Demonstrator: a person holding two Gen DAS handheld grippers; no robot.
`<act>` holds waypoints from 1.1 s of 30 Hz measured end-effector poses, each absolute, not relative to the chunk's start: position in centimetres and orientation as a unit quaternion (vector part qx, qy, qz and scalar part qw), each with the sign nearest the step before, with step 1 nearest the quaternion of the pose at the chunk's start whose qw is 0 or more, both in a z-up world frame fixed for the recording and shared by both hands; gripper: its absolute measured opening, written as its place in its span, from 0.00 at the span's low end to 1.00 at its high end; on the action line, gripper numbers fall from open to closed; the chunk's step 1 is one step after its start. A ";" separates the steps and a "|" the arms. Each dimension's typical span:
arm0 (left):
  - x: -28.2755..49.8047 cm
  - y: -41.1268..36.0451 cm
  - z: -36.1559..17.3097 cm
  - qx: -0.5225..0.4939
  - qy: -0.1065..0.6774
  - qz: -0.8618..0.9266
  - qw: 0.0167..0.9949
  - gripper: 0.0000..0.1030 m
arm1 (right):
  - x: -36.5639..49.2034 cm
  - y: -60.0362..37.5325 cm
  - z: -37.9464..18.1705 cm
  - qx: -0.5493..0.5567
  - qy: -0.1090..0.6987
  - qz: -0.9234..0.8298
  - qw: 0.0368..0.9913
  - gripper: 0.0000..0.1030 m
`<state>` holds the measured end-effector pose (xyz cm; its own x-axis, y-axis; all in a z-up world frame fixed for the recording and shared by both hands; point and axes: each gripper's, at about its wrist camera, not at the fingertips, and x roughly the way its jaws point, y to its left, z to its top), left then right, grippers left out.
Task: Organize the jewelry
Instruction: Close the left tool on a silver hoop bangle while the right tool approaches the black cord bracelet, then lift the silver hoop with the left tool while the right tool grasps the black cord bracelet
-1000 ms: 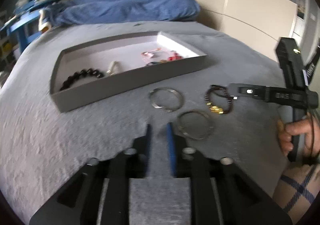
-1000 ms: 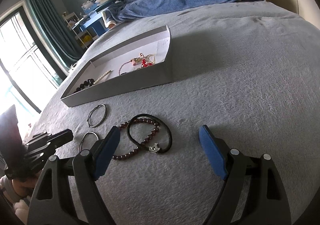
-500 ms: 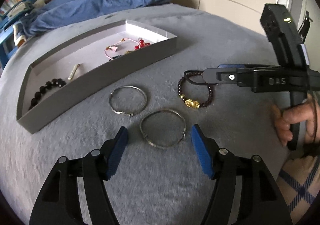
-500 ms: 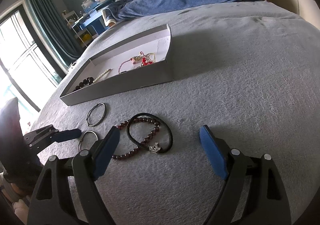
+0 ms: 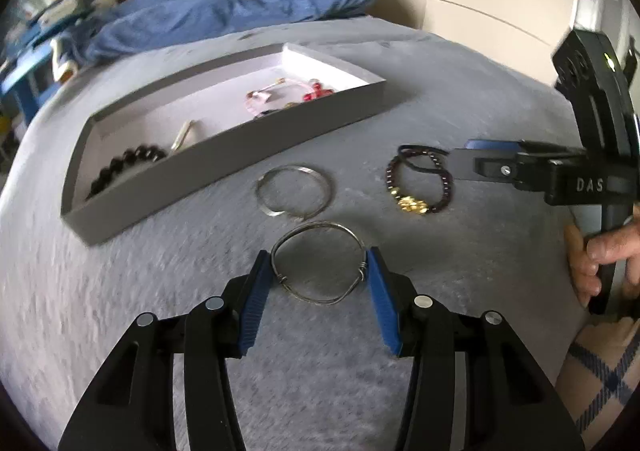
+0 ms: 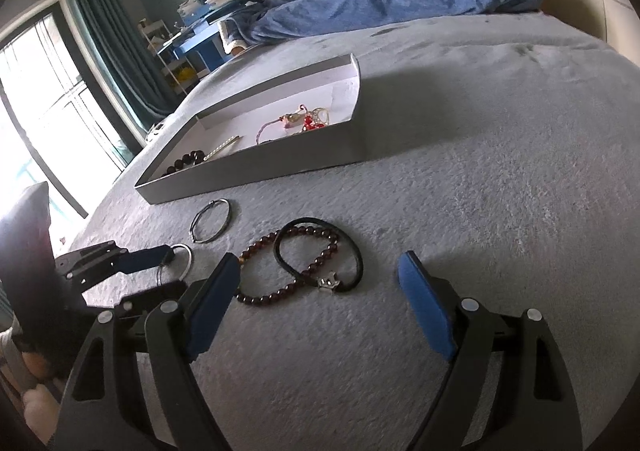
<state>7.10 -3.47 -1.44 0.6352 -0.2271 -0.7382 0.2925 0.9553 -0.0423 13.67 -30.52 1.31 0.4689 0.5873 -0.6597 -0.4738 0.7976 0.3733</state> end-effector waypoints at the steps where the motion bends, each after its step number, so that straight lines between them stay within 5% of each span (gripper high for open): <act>1: 7.1 -3.3 -1.4 0.035 0.402 -0.142 0.904 0.48 | 13.7 -30.5 1.3 0.068 0.412 0.310 0.854 0.77; 8: 7.1 -2.9 -1.4 0.027 0.403 -0.141 0.904 0.48 | 14.5 -31.1 0.9 0.084 0.422 0.290 0.855 0.62; 12: 7.2 -2.9 -1.4 0.026 0.403 -0.141 0.904 0.48 | 14.8 -31.7 0.7 0.097 0.425 0.270 0.859 0.36; 22: 7.1 -3.0 -1.4 0.028 0.403 -0.141 0.904 0.48 | 14.8 -30.5 0.4 0.061 0.442 0.264 0.855 0.31; 27: 7.1 -3.0 -1.4 0.028 0.403 -0.140 0.904 0.48 | 14.3 -29.7 0.4 0.036 0.437 0.277 0.855 0.04; 33: 7.1 -3.0 -1.4 0.027 0.403 -0.141 0.904 0.48 | 14.0 -31.2 1.1 0.075 0.408 0.285 0.864 0.03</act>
